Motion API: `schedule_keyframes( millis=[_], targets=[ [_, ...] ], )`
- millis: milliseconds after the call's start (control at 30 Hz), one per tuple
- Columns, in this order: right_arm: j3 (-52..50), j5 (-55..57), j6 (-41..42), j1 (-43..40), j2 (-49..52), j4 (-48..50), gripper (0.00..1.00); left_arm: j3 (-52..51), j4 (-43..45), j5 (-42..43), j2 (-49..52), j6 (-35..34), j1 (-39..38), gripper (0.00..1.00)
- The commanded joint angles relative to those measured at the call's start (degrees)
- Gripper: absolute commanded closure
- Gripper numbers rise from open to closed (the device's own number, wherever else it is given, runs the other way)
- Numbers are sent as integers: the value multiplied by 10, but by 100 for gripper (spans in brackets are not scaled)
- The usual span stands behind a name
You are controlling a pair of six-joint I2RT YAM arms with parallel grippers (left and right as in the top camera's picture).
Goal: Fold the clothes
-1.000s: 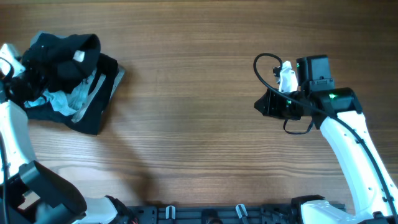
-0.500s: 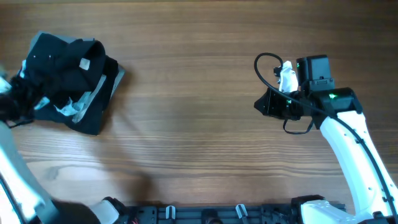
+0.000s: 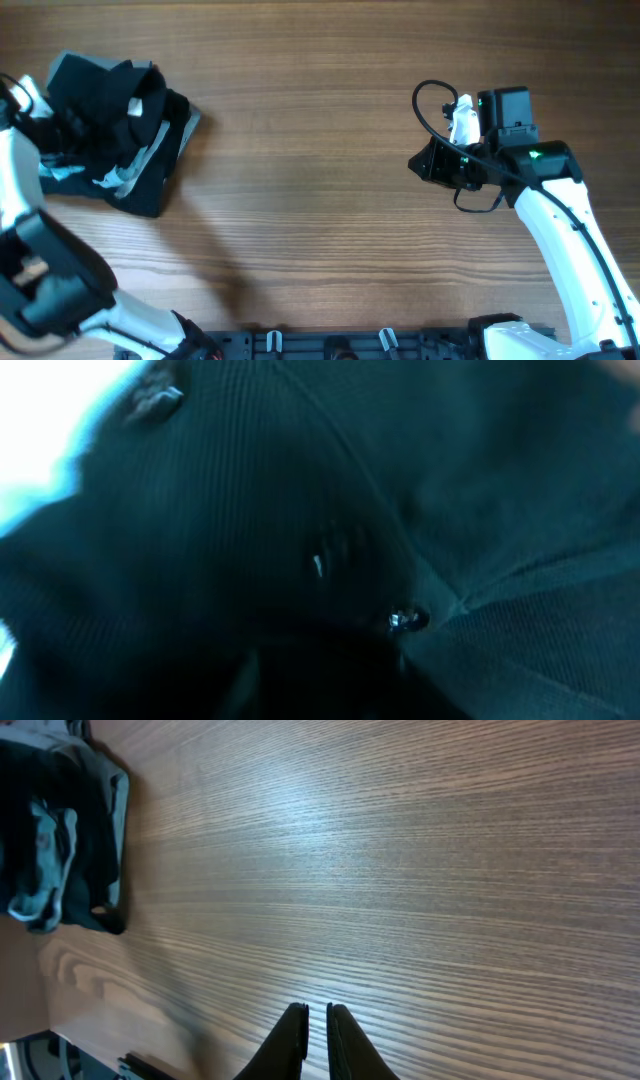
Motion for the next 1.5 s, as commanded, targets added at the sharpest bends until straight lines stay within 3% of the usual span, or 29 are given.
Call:
schedule_keyframes(
  millis=[0, 133, 267, 367, 400, 433, 467, 500, 700, 900, 967, 1067, 1100, 1333, 1467],
  targets=[
    [5, -9, 1, -1, 3, 7, 88, -7, -47, 17, 70, 9, 4, 57],
    [6, -9, 0, -1, -20, 38, 88, 16, -71, 93, 15, 37, 3, 55],
    [40, 67, -16, -1, -103, 47, 88, 95, -146, 166, -118, 111, -2, 47],
    [66, 96, -68, -1, -194, 58, 75, 125, -160, 196, -248, 175, -33, 37],
    [68, 96, -88, -1, -233, 71, 64, 125, -164, 189, -298, 183, -50, 36],
    [68, 96, -94, -1, -269, 74, 49, 125, -177, 169, -342, 182, -67, 11],
    [68, 96, -94, -1, -285, 72, 35, 125, -191, 156, -369, 182, -79, 0],
    [68, 96, -91, -1, -312, 64, 0, 125, -212, 143, -397, 182, -93, 0],
    [68, 96, -88, -1, -391, -1, 0, 125, -299, 84, -481, 183, -120, 0],
    [68, 94, -82, -1, -394, -30, 0, 125, -296, 90, -498, 182, -120, 0],
    [68, 94, -41, -1, -394, -37, 0, 125, -296, 90, -497, 182, -120, 0],
    [67, 95, 119, -1, -394, -42, 0, 125, -296, 90, -497, 183, -120, 0],
    [67, 106, 127, -1, -394, -51, 0, 125, -295, 90, -497, 183, -120, 0],
    [66, 190, 128, -1, -391, -122, 0, 125, -295, 90, -497, 183, -120, 0],
    [14, 194, -11, 0, -407, 21, 0, 125, -295, 90, -497, 182, -120, 0]
  ],
)
